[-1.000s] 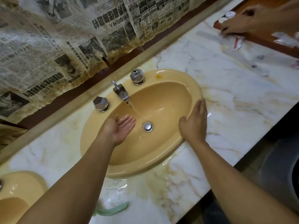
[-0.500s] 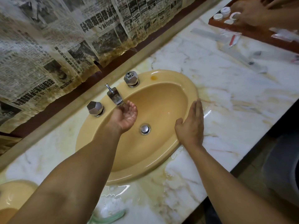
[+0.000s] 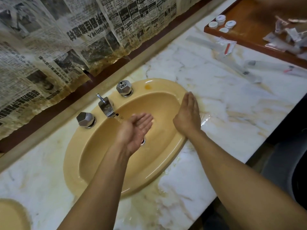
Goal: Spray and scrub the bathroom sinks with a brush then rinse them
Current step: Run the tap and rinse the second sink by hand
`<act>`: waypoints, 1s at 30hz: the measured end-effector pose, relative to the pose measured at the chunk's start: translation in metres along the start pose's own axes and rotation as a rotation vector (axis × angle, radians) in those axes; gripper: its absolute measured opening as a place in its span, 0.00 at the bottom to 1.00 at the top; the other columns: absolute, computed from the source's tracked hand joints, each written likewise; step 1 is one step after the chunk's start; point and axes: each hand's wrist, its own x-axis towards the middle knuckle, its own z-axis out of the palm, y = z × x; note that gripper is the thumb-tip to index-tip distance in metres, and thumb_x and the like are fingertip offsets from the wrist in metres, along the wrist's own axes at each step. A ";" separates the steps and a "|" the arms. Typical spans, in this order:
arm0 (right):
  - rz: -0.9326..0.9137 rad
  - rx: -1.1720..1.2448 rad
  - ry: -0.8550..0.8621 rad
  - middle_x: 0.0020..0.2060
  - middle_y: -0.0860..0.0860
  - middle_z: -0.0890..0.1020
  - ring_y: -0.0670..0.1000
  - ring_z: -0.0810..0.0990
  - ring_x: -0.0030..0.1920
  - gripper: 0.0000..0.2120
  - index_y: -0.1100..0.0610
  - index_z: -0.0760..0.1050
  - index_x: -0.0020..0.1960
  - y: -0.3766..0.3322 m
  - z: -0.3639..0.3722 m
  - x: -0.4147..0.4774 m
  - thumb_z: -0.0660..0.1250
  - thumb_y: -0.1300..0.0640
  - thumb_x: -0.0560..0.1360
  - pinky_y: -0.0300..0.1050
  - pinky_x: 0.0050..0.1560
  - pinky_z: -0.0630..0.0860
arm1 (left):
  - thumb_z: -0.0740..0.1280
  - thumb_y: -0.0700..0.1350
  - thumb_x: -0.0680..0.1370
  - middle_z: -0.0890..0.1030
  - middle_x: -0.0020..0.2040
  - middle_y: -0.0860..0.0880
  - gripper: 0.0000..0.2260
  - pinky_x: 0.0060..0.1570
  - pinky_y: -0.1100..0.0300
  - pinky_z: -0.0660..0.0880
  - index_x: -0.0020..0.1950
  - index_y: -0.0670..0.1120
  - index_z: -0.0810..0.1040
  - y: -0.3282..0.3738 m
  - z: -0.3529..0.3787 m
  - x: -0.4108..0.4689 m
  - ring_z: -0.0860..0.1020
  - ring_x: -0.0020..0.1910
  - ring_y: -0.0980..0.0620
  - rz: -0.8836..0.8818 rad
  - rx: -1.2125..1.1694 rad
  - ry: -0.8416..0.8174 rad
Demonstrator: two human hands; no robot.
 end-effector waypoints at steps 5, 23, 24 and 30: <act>-0.073 -0.042 0.083 0.78 0.72 0.52 0.68 0.47 0.80 0.40 0.76 0.54 0.77 -0.009 0.018 -0.078 0.59 0.64 0.67 0.62 0.79 0.53 | 0.53 0.41 0.87 0.79 0.66 0.35 0.16 0.67 0.46 0.74 0.66 0.33 0.74 0.018 -0.055 0.007 0.78 0.66 0.37 0.007 -0.342 0.135; -0.071 0.034 0.020 0.77 0.73 0.52 0.68 0.52 0.80 0.39 0.77 0.54 0.76 0.003 0.019 -0.087 0.67 0.61 0.74 0.60 0.79 0.56 | 0.56 0.43 0.87 0.83 0.53 0.40 0.15 0.57 0.47 0.76 0.57 0.35 0.79 0.043 -0.058 0.028 0.81 0.57 0.43 -0.018 -0.462 0.238; -0.065 0.015 -0.002 0.77 0.74 0.52 0.68 0.51 0.80 0.40 0.77 0.53 0.76 0.001 0.014 -0.075 0.66 0.62 0.72 0.60 0.80 0.54 | 0.57 0.44 0.87 0.83 0.52 0.40 0.15 0.55 0.47 0.76 0.57 0.36 0.80 0.044 -0.057 0.030 0.81 0.57 0.44 -0.021 -0.450 0.246; -0.093 -0.016 -0.148 0.82 0.57 0.43 0.55 0.42 0.82 0.38 0.64 0.41 0.82 0.005 -0.024 0.035 0.56 0.67 0.77 0.45 0.81 0.44 | 0.57 0.43 0.86 0.84 0.47 0.41 0.15 0.52 0.47 0.77 0.52 0.36 0.80 0.048 -0.055 0.035 0.82 0.52 0.44 0.000 -0.446 0.246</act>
